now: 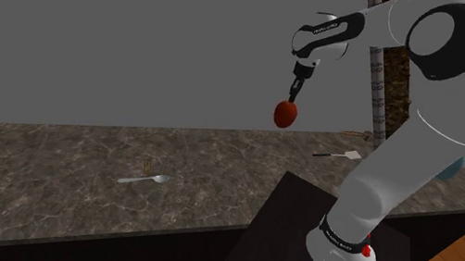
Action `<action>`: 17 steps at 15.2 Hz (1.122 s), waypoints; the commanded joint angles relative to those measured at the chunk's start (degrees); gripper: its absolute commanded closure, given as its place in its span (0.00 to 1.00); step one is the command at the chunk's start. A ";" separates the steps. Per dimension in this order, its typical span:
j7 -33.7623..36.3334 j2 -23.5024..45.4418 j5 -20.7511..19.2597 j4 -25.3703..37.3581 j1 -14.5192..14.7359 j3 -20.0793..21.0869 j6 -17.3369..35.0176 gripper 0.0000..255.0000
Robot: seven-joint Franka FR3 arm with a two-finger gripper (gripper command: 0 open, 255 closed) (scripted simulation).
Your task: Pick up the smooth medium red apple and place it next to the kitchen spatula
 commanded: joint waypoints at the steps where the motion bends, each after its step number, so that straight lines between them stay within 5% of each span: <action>1: -2.02 -1.82 -0.99 -1.60 -1.26 -1.29 -0.03 1.00; 17: -23.01 -7.49 -6.49 -4.11 -11.45 -15.43 -1.51 1.00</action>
